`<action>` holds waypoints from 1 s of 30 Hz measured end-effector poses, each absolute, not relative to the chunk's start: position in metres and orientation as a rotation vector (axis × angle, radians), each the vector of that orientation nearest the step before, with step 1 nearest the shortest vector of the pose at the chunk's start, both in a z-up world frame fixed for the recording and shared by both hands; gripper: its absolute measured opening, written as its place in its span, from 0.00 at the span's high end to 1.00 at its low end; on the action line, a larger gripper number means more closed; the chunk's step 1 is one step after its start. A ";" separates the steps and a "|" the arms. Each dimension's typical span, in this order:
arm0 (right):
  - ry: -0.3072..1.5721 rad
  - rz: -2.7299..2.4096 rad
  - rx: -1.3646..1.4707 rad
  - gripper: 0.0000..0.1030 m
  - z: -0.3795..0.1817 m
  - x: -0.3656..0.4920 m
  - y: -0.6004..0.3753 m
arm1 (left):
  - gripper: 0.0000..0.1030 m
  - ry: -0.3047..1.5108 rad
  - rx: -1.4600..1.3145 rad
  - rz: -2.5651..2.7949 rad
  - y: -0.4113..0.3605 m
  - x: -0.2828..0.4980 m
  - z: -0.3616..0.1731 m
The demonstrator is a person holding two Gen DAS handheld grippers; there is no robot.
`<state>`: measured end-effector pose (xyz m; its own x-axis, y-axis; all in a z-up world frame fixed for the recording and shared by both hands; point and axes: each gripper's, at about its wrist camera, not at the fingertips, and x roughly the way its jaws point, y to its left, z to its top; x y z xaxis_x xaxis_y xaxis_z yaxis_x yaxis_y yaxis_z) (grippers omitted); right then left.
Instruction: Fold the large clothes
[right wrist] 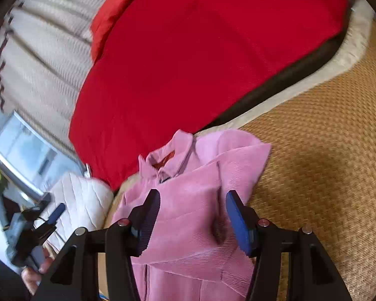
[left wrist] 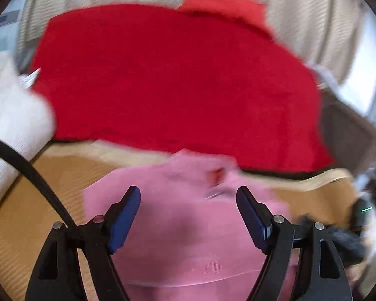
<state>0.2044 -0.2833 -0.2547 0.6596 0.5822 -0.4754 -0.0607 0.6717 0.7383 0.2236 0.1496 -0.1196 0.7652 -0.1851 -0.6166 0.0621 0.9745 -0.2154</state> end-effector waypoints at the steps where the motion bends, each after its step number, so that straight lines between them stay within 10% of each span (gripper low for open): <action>1: 0.767 0.408 0.699 0.46 -0.250 0.205 -0.273 | 0.23 0.713 -0.172 -0.098 0.157 0.226 -0.131; 11: 0.925 0.424 0.457 0.62 -0.274 0.219 -0.207 | 0.23 0.998 -0.046 -0.039 0.150 0.248 -0.237; 30: 0.929 0.456 0.326 0.59 -0.263 0.199 -0.186 | 0.23 0.931 0.034 -0.133 0.137 0.220 -0.220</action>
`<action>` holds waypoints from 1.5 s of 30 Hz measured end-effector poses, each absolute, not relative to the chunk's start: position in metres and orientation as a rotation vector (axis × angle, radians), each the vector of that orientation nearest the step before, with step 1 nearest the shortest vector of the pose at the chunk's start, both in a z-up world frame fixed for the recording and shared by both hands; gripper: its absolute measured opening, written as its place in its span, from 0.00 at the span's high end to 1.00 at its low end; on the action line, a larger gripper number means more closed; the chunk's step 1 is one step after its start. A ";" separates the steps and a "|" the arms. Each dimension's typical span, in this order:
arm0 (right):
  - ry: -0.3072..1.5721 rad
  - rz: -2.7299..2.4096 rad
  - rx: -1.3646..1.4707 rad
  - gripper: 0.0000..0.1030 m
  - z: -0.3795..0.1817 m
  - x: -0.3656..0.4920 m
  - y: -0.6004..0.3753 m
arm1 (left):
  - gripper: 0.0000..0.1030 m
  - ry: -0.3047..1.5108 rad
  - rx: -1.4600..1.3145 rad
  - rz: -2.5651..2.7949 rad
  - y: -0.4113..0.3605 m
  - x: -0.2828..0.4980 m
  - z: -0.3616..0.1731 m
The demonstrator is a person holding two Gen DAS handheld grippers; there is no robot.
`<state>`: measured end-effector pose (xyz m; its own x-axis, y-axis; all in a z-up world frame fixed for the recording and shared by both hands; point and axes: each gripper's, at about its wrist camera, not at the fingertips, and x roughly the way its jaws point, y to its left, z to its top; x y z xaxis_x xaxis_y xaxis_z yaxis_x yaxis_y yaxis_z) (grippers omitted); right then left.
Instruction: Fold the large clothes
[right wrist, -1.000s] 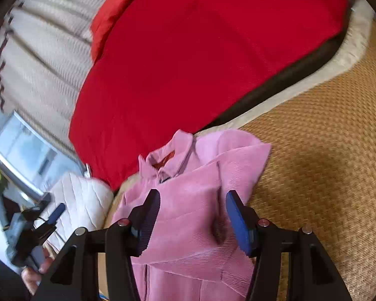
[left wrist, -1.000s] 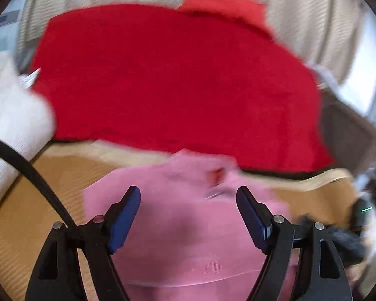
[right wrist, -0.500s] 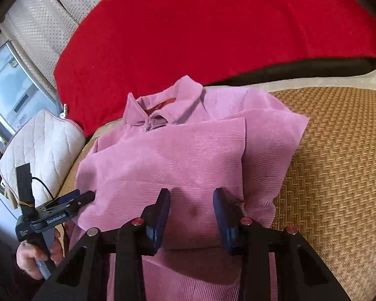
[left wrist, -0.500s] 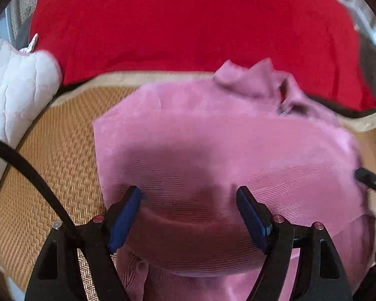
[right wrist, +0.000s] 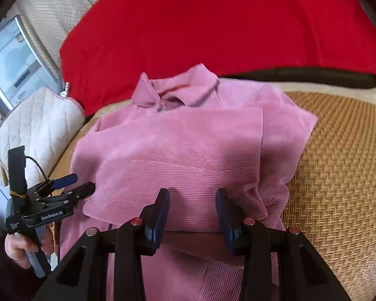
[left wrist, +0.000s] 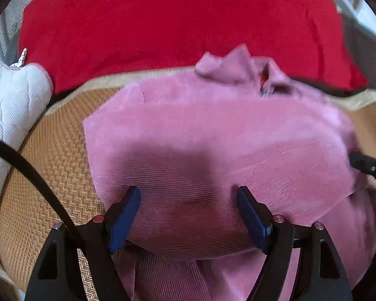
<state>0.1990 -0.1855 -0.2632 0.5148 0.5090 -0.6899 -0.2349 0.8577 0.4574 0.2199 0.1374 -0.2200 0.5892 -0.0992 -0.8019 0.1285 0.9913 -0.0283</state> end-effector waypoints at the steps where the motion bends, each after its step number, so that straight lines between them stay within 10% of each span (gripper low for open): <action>1: 0.910 0.466 0.341 0.59 -0.259 0.197 -0.188 | 0.23 0.910 0.010 -0.148 0.141 0.216 -0.215; 23: 0.912 0.541 0.399 0.47 -0.244 0.098 -0.246 | 0.23 0.889 -0.122 -0.155 0.203 0.075 -0.209; 45: 1.323 0.403 0.350 0.37 -0.340 -0.016 -0.259 | 0.23 1.281 -0.415 -0.150 0.228 0.001 -0.316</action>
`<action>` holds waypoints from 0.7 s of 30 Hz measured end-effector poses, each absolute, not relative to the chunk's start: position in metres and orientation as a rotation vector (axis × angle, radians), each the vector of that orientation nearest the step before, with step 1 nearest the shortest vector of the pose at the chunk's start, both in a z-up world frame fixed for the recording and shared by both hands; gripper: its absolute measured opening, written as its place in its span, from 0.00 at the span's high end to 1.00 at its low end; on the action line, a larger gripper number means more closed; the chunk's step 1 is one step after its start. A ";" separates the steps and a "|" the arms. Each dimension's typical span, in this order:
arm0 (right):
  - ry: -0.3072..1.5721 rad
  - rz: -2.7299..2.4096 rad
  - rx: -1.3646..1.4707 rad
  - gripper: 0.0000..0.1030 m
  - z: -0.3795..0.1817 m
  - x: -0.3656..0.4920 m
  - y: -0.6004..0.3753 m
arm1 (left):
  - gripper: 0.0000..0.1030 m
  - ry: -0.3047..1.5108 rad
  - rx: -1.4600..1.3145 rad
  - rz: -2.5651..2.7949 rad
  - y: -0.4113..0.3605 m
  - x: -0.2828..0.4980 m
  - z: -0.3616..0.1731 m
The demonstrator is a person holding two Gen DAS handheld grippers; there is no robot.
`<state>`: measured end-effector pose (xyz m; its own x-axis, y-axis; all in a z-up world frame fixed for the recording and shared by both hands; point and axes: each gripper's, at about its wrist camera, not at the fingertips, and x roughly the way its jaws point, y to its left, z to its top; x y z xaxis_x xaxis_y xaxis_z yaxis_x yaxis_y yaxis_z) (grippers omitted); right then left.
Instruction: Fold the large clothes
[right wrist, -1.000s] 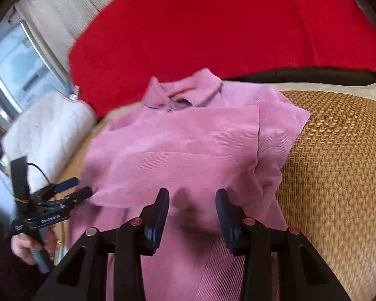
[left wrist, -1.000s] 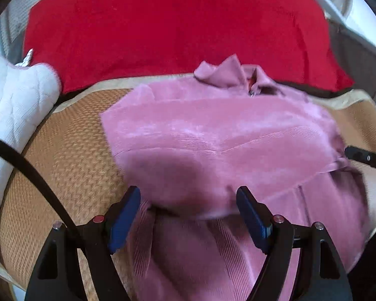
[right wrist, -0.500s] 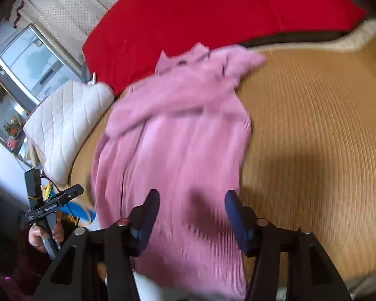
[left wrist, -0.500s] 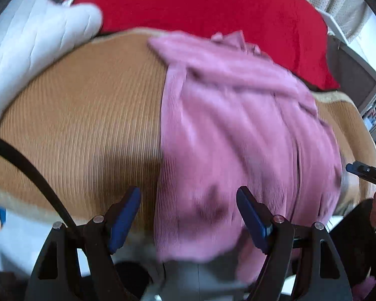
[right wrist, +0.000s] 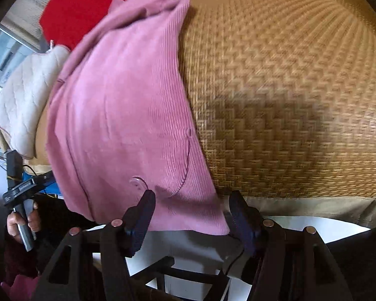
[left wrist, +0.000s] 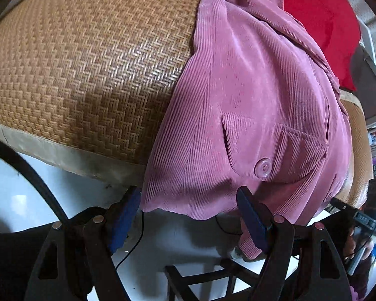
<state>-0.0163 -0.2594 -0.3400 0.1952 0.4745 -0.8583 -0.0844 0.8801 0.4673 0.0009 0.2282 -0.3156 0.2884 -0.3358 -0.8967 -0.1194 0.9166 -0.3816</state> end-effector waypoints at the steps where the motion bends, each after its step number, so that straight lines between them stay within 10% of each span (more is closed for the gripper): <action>1: 1.336 0.403 0.352 0.37 -0.343 -0.015 -0.255 | 0.23 1.278 -0.439 -0.157 0.230 -0.002 -0.319; 5: 1.323 0.421 0.315 0.38 -0.343 -0.017 -0.232 | 0.61 1.251 -0.515 -0.189 0.237 -0.006 -0.322; 8: 1.290 0.458 0.276 0.64 -0.334 -0.024 -0.223 | 0.64 1.244 -0.506 -0.207 0.236 -0.010 -0.320; 15: 1.327 0.448 0.314 0.60 -0.332 -0.017 -0.230 | 0.32 1.244 -0.461 -0.059 0.241 -0.012 -0.311; 17: 1.343 0.438 0.331 0.32 -0.333 -0.016 -0.231 | 0.22 1.227 -0.453 -0.031 0.243 -0.013 -0.308; 21: 1.324 0.452 0.302 0.30 -0.338 -0.014 -0.230 | 0.22 1.240 -0.420 0.026 0.244 -0.004 -0.313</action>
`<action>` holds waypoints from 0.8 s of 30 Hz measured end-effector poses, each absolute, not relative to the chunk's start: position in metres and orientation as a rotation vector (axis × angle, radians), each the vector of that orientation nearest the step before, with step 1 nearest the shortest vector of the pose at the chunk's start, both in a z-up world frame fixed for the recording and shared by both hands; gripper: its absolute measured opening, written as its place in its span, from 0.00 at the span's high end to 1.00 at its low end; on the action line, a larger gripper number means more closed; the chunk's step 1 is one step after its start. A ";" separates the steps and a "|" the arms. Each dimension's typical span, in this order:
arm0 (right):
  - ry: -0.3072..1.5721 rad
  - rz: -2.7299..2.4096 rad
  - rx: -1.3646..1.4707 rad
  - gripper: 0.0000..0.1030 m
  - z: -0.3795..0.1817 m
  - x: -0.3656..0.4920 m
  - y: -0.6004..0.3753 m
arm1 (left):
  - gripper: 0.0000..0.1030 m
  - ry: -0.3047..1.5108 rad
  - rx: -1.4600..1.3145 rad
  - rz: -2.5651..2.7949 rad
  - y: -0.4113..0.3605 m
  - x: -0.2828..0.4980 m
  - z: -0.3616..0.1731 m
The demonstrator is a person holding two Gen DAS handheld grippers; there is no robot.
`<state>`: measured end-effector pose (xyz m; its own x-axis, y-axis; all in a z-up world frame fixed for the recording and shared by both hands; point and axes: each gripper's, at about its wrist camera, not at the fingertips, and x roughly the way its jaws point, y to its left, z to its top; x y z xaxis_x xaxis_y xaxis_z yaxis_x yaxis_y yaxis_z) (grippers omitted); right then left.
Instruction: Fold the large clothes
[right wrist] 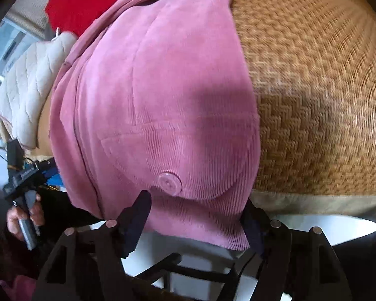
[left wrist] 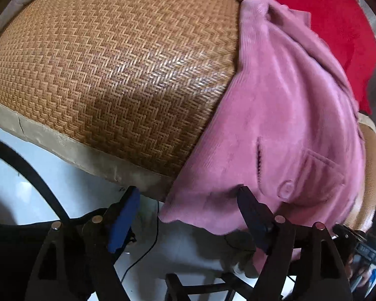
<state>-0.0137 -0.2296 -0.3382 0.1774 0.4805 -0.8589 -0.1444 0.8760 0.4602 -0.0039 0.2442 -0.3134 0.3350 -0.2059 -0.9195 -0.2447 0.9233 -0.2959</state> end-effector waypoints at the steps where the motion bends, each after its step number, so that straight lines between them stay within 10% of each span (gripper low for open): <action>1: 1.325 0.449 0.284 0.30 -0.339 -0.013 -0.227 | 0.22 1.223 -0.404 0.050 0.244 -0.003 -0.313; 5: 1.339 0.429 0.295 0.49 -0.342 -0.011 -0.229 | 0.23 1.242 -0.433 -0.038 0.235 0.005 -0.320; 7: 1.352 0.419 0.286 0.70 -0.342 -0.010 -0.235 | 0.40 1.273 -0.446 -0.074 0.230 0.005 -0.327; 9: 1.342 0.429 0.276 0.79 -0.337 -0.012 -0.237 | 0.76 1.278 -0.483 -0.106 0.232 0.004 -0.329; 12: 1.316 0.459 0.235 0.87 -0.323 -0.020 -0.229 | 0.92 1.264 -0.534 -0.143 0.238 -0.003 -0.325; 24: 1.135 0.621 0.371 0.88 -0.246 -0.007 -0.231 | 0.90 1.105 -0.455 -0.341 0.250 -0.020 -0.269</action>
